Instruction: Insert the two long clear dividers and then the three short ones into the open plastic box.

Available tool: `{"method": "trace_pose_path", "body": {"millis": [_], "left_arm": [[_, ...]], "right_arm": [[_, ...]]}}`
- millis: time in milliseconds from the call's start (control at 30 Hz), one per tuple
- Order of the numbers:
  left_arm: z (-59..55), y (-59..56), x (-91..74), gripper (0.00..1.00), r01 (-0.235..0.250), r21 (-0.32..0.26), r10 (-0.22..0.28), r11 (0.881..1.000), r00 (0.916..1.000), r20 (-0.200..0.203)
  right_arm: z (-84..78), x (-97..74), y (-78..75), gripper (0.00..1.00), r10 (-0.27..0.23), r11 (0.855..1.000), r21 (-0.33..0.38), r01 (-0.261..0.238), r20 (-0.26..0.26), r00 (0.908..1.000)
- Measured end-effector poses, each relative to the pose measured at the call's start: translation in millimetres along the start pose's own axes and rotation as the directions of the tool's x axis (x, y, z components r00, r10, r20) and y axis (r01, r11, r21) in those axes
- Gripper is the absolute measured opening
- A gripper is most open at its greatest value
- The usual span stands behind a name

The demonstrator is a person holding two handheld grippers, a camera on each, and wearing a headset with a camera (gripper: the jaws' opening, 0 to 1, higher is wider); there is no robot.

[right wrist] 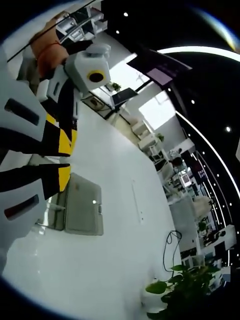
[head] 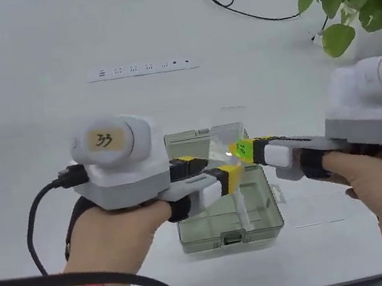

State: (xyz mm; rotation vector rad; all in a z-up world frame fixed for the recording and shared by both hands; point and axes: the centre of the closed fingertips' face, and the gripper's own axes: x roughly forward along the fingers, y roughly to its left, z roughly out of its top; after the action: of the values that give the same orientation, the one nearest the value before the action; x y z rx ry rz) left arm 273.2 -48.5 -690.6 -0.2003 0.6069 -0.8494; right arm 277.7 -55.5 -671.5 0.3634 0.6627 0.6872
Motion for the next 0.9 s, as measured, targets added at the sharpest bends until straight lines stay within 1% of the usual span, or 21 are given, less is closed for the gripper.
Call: {"method": "trace_pose_path", "body": {"millis": [200, 300, 433, 533, 633, 800, 833, 900], "left_arm": [[-1.3, -1.3, -0.2, 0.33, 0.006, 0.006, -0.006, 1.000, 1.0000, -0.005], [-3.3, 0.6, -2.0, 0.33, 0.006, 0.015, -0.005, 1.000, 0.9999, -0.009], [-5.4, 3.2, -5.9, 0.40, 0.005, 0.030, -0.005, 1.000, 0.9999, -0.013], [-8.0, 7.9, -10.5, 0.42, 0.010, 0.047, -0.009, 0.999, 0.9998, -0.020], [-9.6, 12.8, -14.0, 0.47, 0.016, 0.062, -0.014, 0.998, 0.9996, -0.025], [-13.5, 17.9, -19.8, 0.53, 0.031, 0.103, -0.027, 0.994, 0.9988, -0.041], [-15.1, 19.7, -21.3, 0.55, 0.033, 0.113, -0.027, 0.993, 0.9984, -0.049], [-15.4, 21.1, -23.1, 0.58, 0.047, 0.141, -0.041, 0.989, 0.9981, -0.045]], "right_arm": [[1.2, 1.5, 0.0, 0.06, 0.005, 1.000, 0.003, -0.005, -0.006, 1.0000], [1.0, 1.8, 0.4, 0.06, 0.006, 1.000, -0.002, -0.006, -0.014, 0.9999], [2.8, 1.7, 0.7, 0.06, 0.009, 1.000, 0.000, -0.009, -0.018, 0.9998], [5.7, 3.2, -3.5, 0.06, 0.008, 1.000, 0.002, -0.008, -0.023, 0.9997], [5.7, 4.1, -2.8, 0.06, 0.007, 1.000, 0.000, -0.007, -0.030, 0.9995], [5.4, 7.1, -2.3, 0.06, 0.003, 1.000, 0.004, -0.003, -0.052, 0.9987], [5.0, 7.9, -3.0, 0.06, -0.002, 1.000, 0.000, 0.002, -0.059, 0.9983], [4.6, 9.2, -3.8, 0.06, -0.007, 1.000, 0.002, 0.007, -0.069, 0.9976]]}}
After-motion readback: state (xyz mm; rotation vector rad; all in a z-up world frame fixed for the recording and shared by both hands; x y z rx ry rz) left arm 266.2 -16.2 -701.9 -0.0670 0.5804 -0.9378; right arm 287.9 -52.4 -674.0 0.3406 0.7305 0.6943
